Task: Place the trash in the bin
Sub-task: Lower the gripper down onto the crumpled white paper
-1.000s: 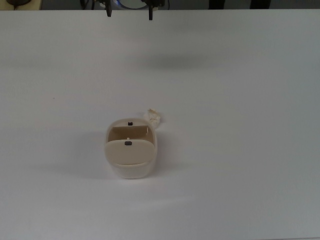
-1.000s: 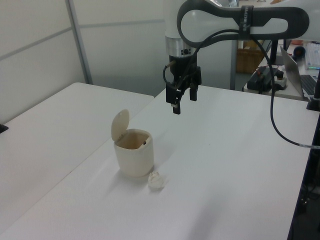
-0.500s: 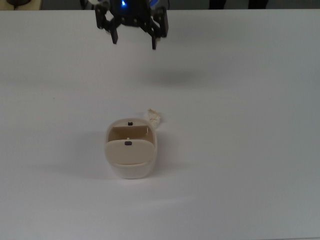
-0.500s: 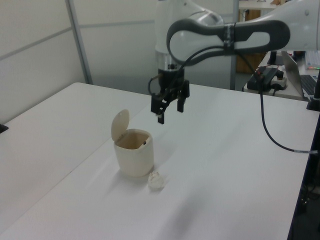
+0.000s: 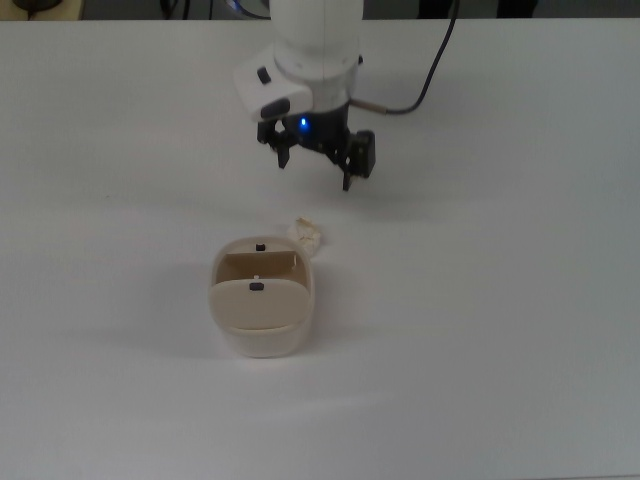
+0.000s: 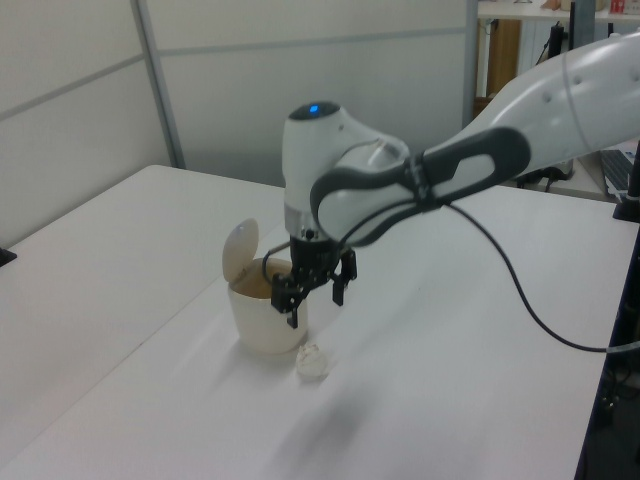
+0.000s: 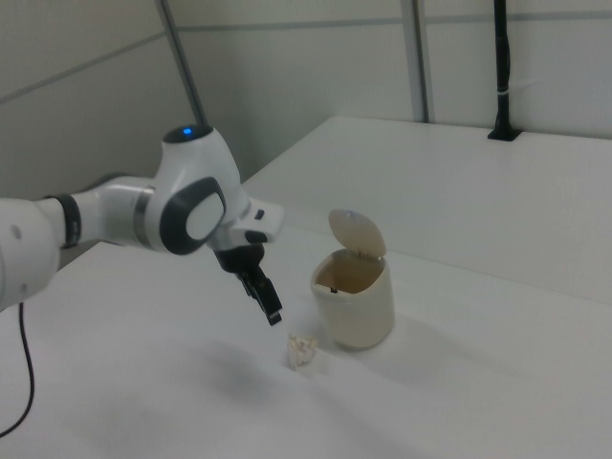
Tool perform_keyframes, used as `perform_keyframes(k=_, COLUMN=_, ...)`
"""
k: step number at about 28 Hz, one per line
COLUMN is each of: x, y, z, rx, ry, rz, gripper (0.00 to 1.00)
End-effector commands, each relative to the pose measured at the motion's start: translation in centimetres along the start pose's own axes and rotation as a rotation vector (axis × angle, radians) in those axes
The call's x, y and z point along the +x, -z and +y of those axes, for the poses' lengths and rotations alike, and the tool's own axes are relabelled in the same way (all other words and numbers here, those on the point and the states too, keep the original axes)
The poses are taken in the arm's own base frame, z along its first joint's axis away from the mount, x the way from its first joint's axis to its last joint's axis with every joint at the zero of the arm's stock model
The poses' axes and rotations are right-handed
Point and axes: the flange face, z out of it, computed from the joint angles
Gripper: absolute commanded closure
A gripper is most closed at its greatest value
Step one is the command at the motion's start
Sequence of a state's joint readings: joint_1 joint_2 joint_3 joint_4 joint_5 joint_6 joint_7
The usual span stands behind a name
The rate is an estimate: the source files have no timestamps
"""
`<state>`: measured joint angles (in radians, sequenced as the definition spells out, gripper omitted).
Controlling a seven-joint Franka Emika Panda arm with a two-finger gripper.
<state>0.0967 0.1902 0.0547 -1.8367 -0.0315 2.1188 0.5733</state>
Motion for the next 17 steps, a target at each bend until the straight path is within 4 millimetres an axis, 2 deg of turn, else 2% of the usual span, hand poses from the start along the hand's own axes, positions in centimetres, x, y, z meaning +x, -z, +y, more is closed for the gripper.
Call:
perform_keyframes(k=1, x=0.9, y=-3.5, z=-0.4, rx=-0.044, ry=-0.068, rz=0.033, gripper=0.00)
perform_keyframes(k=10, x=1.6, y=-7.8, z=-0.1, rx=-0.090, ry=-0.038, rz=0.037, gripper=0.00)
perform_keyframes(k=17, x=2.4, y=-9.2, z=0.1, rx=-0.082, ry=-0.034, rz=0.065, gripper=0.00)
